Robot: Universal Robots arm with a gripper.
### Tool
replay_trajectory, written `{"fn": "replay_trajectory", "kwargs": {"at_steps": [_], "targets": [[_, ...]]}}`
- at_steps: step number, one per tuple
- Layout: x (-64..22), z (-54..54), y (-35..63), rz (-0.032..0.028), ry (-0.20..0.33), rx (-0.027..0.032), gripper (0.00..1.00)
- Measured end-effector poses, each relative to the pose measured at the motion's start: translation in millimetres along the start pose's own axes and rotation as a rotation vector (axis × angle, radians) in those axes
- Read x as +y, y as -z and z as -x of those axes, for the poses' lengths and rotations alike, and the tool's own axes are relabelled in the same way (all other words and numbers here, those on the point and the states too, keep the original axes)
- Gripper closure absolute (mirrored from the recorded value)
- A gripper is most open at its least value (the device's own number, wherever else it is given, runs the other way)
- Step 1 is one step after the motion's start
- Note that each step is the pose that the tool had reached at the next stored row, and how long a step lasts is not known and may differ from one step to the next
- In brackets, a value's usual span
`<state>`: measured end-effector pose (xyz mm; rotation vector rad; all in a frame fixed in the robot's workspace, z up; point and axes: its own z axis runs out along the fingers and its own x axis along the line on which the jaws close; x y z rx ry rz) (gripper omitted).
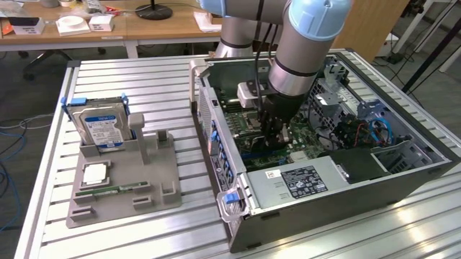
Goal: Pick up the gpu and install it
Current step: 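Insert the gpu into the slot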
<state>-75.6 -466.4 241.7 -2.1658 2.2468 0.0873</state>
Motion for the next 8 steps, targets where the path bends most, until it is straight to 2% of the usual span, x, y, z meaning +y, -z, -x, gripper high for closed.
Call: {"fn": "replay_trajectory", "kwargs": {"at_steps": [8], "targets": [[2.7,-0.3,-3.1,-0.0004,0.0,0.0003,0.74]]}}
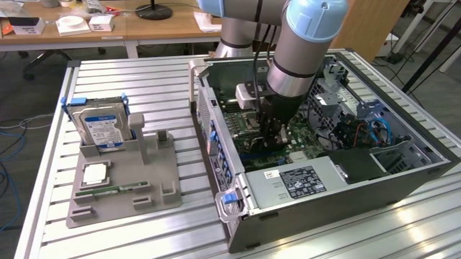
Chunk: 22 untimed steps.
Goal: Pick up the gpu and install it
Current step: 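Insert the gpu into the slot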
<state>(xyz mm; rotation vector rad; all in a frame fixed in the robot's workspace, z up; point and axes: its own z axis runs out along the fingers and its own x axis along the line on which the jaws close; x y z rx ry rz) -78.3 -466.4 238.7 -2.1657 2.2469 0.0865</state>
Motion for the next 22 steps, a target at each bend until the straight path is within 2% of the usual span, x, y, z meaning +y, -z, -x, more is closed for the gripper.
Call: {"fn": "replay_trajectory", "kwargs": {"at_steps": [22], "targets": [[0.2,0.0,-1.0,0.0002,0.0,-0.0006,0.74]]}}
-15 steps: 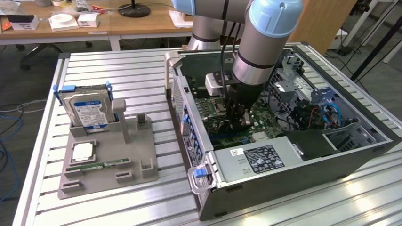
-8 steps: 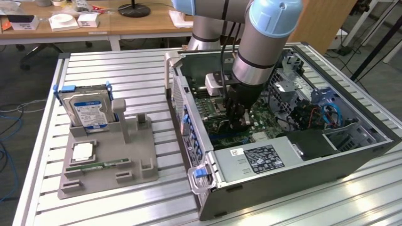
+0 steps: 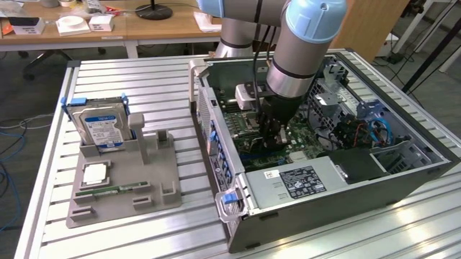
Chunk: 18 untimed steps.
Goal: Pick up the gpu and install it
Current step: 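Insert the gpu into the slot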
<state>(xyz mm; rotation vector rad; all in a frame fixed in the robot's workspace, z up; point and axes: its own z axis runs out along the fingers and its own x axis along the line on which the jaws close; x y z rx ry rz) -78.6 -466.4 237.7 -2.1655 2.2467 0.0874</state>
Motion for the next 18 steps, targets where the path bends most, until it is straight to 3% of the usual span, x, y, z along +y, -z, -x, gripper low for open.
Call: {"fn": "replay_trajectory", "kwargs": {"at_steps": [18], "targets": [[-0.7,0.2,4.1,-0.0023,0.0,0.0005,0.74]]}}
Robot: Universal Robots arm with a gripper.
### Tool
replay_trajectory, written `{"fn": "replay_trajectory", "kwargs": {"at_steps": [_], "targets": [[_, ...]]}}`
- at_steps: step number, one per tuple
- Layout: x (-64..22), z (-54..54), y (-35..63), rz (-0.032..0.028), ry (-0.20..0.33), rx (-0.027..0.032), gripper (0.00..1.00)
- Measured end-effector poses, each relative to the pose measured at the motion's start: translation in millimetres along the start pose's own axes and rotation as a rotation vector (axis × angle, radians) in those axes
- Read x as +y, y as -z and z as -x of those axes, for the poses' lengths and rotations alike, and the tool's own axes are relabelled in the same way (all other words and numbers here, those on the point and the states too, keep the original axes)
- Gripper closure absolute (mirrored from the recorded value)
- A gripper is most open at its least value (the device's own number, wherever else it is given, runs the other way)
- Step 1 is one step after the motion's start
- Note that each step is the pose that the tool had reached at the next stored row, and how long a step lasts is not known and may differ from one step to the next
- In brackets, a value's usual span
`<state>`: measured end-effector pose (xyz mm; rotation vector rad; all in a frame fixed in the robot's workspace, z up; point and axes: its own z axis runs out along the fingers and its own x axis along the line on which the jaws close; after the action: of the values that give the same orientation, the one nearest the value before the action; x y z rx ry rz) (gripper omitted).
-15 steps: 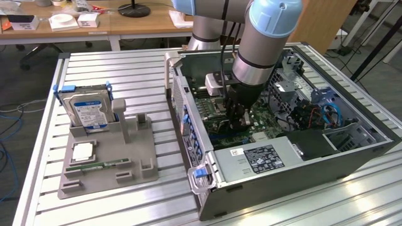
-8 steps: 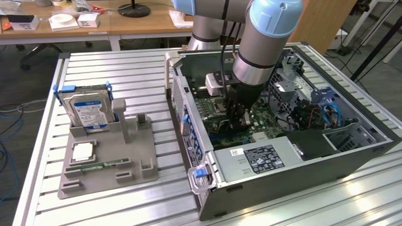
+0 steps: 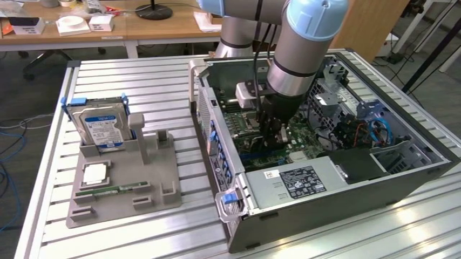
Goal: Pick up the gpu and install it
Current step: 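Insert the gpu into the slot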
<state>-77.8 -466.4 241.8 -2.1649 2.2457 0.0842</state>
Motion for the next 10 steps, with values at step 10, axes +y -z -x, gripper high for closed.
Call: {"fn": "replay_trajectory", "kwargs": {"at_steps": [10], "targets": [[0.4,-0.4,-8.1,-0.0146,0.001,-0.0008,0.74]]}}
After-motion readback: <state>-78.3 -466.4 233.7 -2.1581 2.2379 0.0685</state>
